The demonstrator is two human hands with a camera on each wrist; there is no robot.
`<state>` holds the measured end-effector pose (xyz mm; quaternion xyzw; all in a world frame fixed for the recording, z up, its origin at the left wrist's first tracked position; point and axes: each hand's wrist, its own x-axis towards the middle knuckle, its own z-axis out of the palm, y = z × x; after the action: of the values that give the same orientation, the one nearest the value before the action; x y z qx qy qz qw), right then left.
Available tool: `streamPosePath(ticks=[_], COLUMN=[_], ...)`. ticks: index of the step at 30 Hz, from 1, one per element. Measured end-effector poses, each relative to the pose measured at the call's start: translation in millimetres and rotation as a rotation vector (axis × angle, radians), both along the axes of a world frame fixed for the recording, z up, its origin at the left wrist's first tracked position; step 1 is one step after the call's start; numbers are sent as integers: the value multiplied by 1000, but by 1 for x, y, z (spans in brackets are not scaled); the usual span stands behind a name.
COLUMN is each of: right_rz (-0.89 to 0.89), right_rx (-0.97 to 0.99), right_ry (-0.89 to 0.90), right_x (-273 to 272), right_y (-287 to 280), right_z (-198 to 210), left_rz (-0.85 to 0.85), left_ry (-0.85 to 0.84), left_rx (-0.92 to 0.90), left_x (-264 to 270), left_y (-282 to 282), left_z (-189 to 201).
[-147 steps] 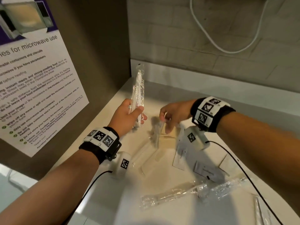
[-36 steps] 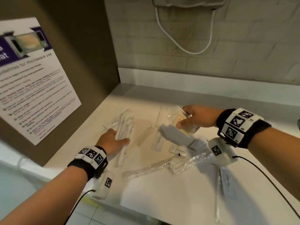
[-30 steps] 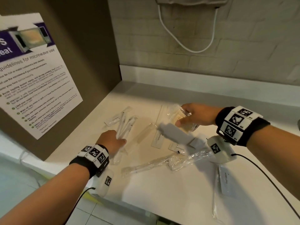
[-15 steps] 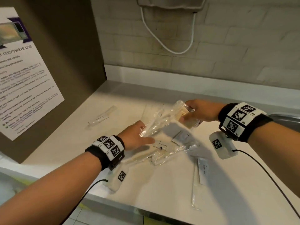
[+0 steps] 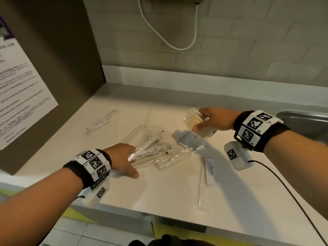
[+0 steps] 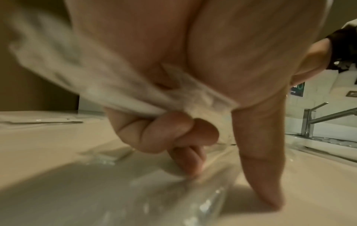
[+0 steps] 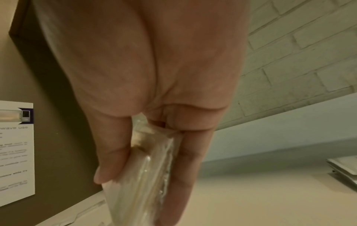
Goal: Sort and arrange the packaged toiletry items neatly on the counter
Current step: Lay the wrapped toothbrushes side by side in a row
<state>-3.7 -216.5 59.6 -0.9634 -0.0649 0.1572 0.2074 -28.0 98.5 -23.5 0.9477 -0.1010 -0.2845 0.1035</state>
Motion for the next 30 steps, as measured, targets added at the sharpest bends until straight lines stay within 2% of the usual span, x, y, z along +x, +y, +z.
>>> streamPosePath(ticks=[6,11,15,22,25,30], right_rz=[49,79,56,49,51,50], right_rx=[39,92,114,128,127,153], right_ry=[-26,-18,-46,-72,-73,-42], right_x=[6,10,11,6,3,-1], right_y=[17,25,24,14,9,-3], right_z=[8,11,12,15,15,12], left_rz=[35,199,256,220,194,210], left_ry=[-106,-120,-100,-88,-138,-131], left_rx=[-54,-392,-501,-356,-299,-350], left_x=[-6,-4,-5,-14,-13,-13], left_y=[-4,-34,-57,-74,-72,-63], left_z=[6,10,-1,-17,-18,-9])
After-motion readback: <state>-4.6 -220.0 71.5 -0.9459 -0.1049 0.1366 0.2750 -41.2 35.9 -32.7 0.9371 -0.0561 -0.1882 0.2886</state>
